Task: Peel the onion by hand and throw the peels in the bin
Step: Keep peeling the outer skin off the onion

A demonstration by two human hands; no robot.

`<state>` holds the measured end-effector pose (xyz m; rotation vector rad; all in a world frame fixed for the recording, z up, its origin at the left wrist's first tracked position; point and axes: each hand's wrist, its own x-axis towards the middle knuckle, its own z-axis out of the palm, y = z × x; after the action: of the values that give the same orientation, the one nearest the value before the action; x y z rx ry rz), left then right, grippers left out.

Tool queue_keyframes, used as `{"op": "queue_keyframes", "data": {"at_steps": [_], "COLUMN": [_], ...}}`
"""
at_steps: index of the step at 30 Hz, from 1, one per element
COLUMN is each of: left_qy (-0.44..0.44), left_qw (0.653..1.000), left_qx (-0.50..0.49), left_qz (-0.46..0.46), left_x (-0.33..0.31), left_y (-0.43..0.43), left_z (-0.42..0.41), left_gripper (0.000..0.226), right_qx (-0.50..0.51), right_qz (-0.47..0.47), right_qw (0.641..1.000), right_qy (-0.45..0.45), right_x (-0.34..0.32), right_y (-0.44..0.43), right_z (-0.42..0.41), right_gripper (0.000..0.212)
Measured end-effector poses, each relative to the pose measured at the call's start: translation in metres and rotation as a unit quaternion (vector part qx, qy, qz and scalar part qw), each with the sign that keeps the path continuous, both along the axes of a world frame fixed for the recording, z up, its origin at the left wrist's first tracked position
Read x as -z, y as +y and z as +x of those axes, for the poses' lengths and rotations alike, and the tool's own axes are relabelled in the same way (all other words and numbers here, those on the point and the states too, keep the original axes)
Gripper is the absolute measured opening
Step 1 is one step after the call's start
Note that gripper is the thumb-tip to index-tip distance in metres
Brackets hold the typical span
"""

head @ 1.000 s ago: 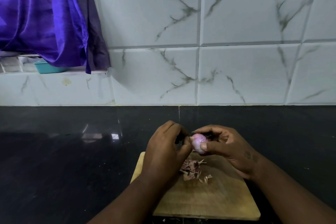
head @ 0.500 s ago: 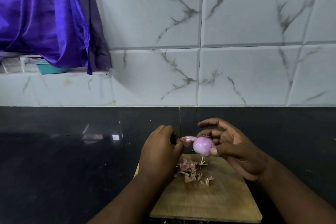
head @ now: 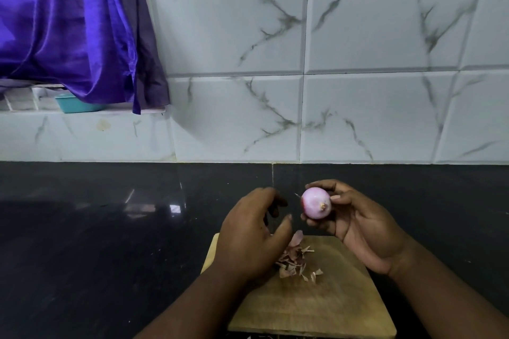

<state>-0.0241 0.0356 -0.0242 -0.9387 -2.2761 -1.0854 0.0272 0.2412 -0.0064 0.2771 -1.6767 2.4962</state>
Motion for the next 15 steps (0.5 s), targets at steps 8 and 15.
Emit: {"op": "queue_keyframes", "data": {"at_steps": [8, 15], "left_qy": [-0.005, -0.068], "left_qw": [0.996, 0.988], "left_qx": [0.061, 0.070], "left_qz": [0.072, 0.123], "left_x": [-0.0031, -0.0011], "left_y": [-0.0005, 0.0047], "left_z": [0.0010, 0.0045], "left_gripper": [0.045, 0.014], "right_qx": [-0.020, -0.001], "right_qz": [0.000, 0.044], "right_qw": [1.000, 0.999], "right_qy": [-0.016, -0.008], "right_x": [0.0040, 0.0040], "right_y": [-0.0014, -0.0081], "right_z": [-0.0036, -0.0011], "right_gripper": [0.035, 0.027]}}
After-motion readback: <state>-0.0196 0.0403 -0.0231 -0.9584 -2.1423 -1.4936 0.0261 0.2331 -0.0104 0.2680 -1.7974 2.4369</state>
